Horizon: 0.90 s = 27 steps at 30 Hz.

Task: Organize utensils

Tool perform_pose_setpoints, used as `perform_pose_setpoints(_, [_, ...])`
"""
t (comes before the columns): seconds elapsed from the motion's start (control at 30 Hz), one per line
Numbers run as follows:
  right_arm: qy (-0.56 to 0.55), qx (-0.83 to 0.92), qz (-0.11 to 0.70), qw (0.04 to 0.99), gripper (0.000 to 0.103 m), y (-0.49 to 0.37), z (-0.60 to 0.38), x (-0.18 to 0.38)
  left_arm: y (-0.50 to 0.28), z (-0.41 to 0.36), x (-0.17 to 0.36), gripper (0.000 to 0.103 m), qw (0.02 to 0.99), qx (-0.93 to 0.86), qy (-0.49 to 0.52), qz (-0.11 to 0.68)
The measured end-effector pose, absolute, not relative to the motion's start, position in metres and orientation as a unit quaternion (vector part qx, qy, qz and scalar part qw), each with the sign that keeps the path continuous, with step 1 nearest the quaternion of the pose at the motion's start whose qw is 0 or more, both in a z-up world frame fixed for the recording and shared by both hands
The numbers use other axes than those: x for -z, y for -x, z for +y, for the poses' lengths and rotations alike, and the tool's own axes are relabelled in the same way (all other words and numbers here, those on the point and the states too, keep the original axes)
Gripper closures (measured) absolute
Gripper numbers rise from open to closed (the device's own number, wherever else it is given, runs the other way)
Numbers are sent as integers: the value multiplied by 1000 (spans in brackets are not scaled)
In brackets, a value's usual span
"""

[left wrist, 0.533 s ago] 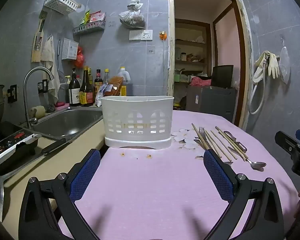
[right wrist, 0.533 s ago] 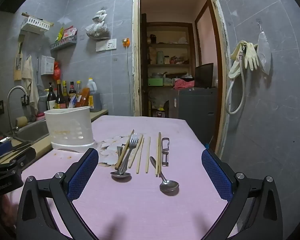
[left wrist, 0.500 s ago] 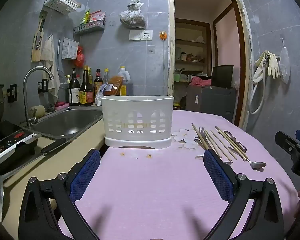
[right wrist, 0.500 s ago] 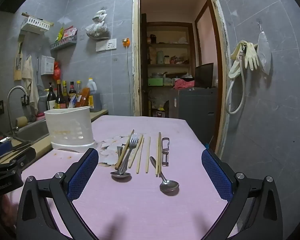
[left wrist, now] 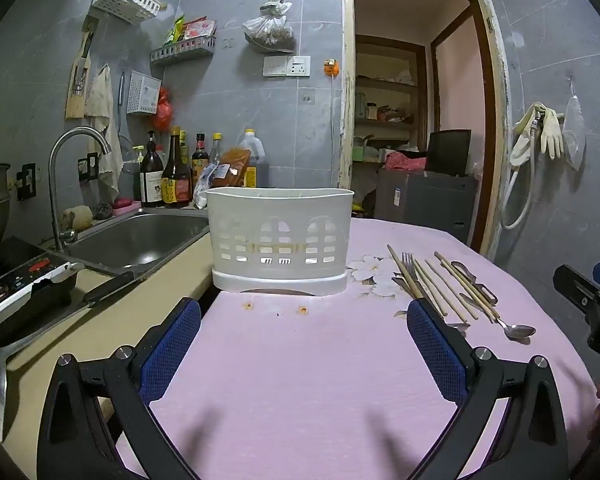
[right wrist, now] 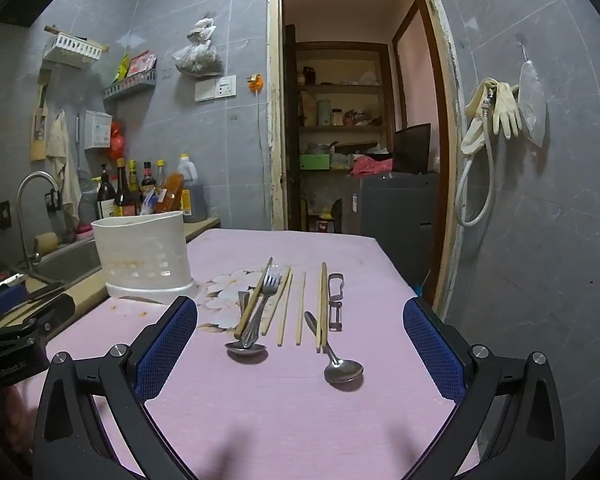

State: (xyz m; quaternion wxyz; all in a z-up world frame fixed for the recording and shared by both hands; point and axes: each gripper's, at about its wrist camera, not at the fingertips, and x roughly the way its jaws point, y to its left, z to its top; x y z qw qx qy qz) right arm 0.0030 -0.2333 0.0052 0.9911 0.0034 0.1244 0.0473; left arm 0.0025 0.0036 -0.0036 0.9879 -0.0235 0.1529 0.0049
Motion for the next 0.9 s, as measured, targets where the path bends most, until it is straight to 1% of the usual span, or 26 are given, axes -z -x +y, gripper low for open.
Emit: perform_pose_setpoints(0.9, [-1,-48,127,991,0,-9,-227,-1,-6,7,7,2,987,-5,25,157])
